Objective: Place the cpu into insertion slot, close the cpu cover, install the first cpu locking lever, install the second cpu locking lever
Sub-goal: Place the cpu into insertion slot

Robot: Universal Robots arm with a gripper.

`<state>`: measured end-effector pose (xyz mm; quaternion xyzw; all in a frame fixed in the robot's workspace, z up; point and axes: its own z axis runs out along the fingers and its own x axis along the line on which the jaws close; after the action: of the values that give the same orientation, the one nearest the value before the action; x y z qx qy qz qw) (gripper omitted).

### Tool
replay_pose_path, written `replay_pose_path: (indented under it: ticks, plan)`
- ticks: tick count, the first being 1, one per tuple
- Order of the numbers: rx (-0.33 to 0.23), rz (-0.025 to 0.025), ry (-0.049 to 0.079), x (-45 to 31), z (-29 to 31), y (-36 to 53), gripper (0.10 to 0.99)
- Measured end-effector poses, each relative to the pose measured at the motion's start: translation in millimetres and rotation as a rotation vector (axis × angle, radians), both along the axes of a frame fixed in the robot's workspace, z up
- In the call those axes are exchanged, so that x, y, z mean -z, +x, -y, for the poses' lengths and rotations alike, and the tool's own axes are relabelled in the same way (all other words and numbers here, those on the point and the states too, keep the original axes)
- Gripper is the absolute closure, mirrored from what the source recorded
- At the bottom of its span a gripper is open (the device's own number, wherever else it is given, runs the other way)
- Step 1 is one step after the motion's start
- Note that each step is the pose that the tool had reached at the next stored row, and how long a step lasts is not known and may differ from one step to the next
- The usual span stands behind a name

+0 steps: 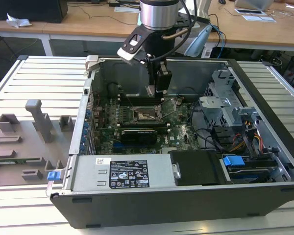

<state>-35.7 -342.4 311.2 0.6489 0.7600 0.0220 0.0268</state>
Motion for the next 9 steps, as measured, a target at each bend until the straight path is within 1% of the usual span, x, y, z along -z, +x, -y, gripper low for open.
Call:
replay_pose_path:
  ticks: [4,6,7,9]
  plan:
    - [0.029,-0.0002,0.000,0.0,0.0,0.0,0.541]
    - [0.037,-0.0019,0.000,0.1,0.0,0.0,0.541]
    - [0.041,-0.0042,0.000,0.2,0.0,0.1,0.541]
    - [0.051,-0.0134,0.000,0.3,0.0,0.0,0.541]
